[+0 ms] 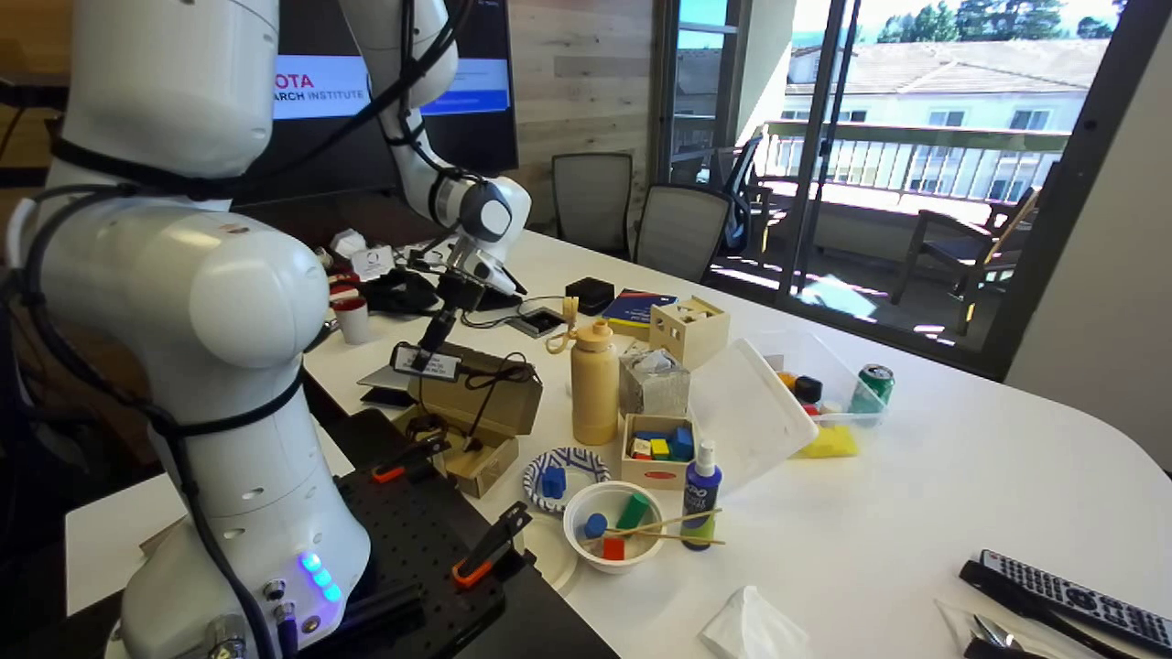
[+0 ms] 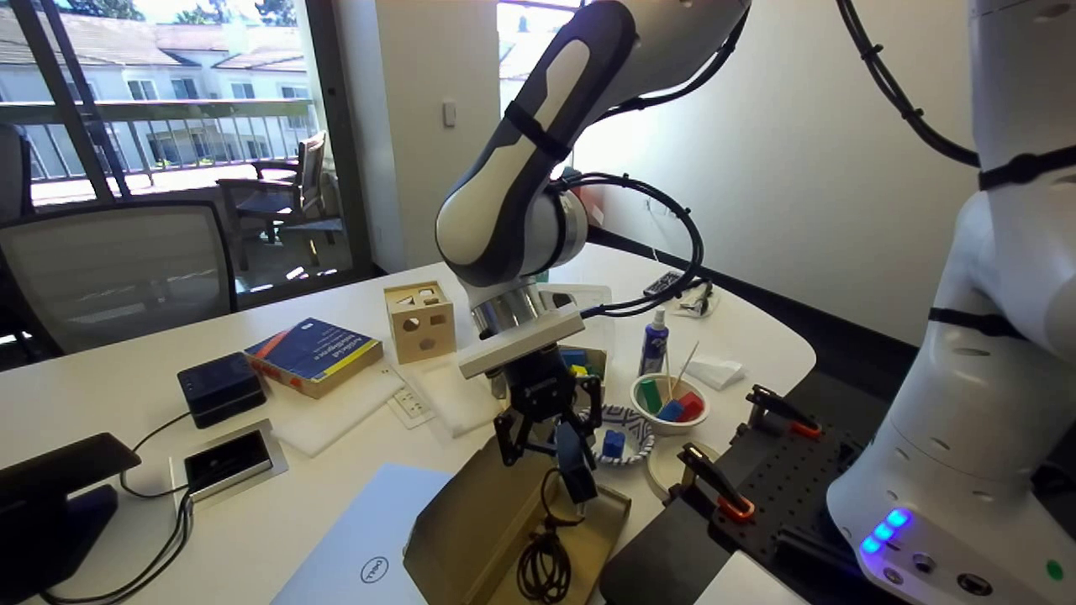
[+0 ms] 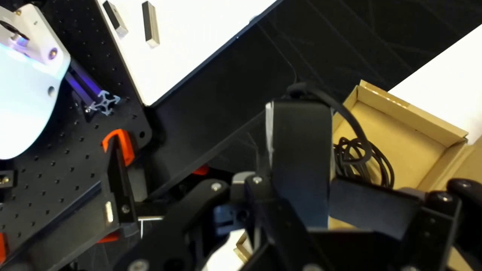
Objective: Pick up the charger and put it in the box
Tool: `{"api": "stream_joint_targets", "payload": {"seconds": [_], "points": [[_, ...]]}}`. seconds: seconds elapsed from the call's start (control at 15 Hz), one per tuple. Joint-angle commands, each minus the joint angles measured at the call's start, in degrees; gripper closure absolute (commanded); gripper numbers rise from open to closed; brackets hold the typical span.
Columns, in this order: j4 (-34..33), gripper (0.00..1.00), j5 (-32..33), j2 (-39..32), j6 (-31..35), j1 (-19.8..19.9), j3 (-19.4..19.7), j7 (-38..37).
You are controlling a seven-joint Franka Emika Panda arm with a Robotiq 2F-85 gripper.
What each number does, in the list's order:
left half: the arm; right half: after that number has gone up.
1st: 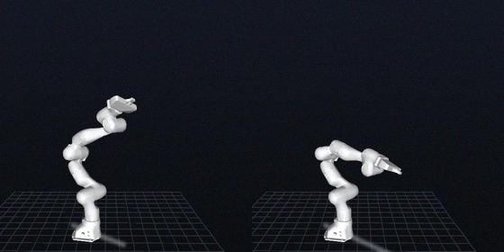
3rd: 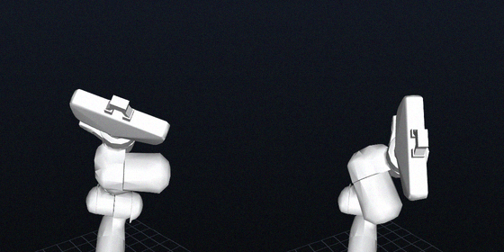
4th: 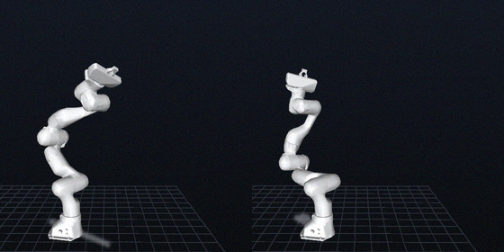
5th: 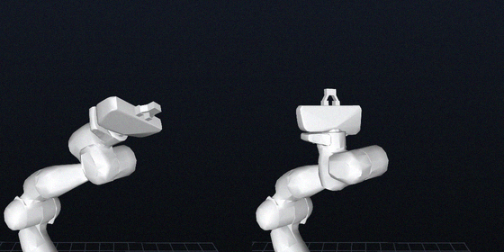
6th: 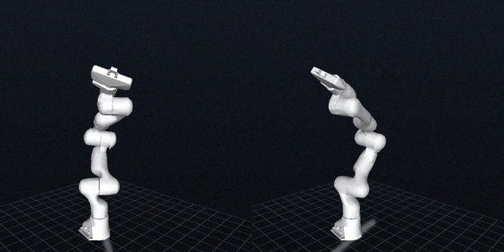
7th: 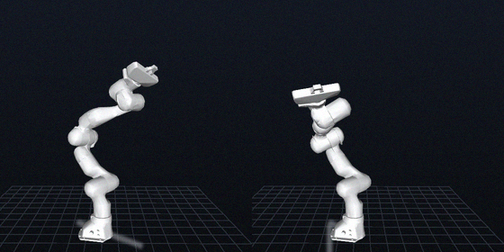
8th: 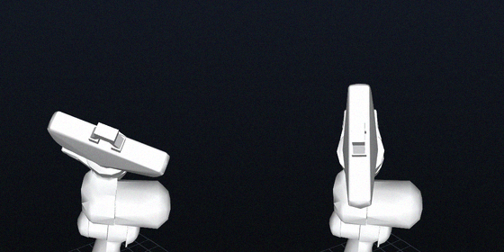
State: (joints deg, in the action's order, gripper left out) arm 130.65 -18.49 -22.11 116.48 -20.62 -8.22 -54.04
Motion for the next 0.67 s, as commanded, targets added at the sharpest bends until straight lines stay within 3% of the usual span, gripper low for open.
{"api": "stream_joint_targets", "payload": {"seconds": [0.0,0.27,0.6], "points": [[-1.5,0.87,-2.0,-3.5,3.6,1.1,-1.8,1.8],[-3.3,0.87,-1.9,-7.9,6.9,0.5,-2.5,2.5],[-5.9,0.87,-2.3,-11.8,3.9,0.2,-2.8,0.6]]}}
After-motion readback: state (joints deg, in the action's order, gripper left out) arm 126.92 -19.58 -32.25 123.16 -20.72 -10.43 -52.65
